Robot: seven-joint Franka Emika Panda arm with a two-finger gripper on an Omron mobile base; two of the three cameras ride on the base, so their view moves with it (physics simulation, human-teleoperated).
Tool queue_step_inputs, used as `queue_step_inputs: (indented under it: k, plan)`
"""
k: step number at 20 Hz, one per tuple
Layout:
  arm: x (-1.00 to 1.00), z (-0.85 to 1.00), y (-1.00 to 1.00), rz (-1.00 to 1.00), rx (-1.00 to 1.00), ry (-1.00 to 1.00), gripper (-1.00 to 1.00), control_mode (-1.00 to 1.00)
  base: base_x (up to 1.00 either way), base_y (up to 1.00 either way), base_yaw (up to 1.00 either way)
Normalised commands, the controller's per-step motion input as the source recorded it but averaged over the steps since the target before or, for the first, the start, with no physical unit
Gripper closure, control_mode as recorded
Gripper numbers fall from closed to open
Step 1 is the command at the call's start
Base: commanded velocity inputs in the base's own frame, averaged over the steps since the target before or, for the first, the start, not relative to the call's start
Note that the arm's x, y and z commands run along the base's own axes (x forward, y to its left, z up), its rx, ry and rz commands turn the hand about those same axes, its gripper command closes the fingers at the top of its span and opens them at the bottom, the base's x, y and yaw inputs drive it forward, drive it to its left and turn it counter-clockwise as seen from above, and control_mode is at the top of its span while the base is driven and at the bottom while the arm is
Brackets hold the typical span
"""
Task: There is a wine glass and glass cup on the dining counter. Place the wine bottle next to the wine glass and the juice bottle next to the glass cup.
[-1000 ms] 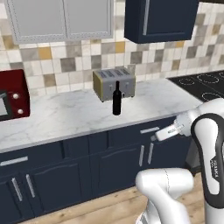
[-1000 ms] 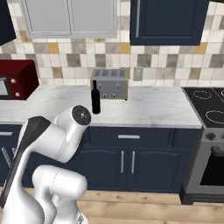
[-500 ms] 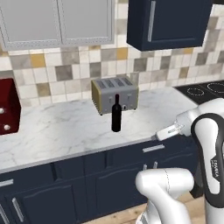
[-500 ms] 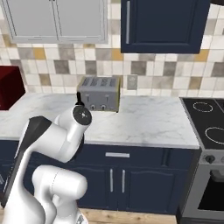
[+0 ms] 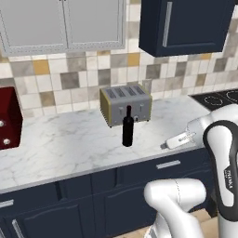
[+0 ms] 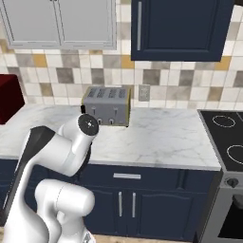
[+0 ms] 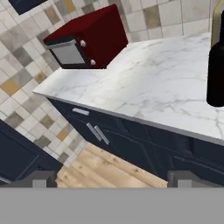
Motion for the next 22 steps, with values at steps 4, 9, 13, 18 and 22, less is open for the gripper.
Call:
queue_step_inputs:
  k: [4,9,13,18,22]
  plan:
    - [0.00,0.00,0.00,0.00,0.00,0.00,-1.00,1.00,0.62,-0.05,0.10]
    - [0.00,0.00,0.00,0.00,0.00,0.00,-1.00,1.00,0.39,0.00,0.10]
    - [0.00,0.00,0.00,0.00,0.00,0.00,-1.00,1.00,0.00,0.00,0.01]
    - [0.00,0.00,0.00,0.00,0.00,0.00,-1.00,1.00,0.00,0.00,0.00]
    - [0.00,0.00,0.00,0.00,0.00,0.00,-1.00,1.00,0.00,0.00,0.00]
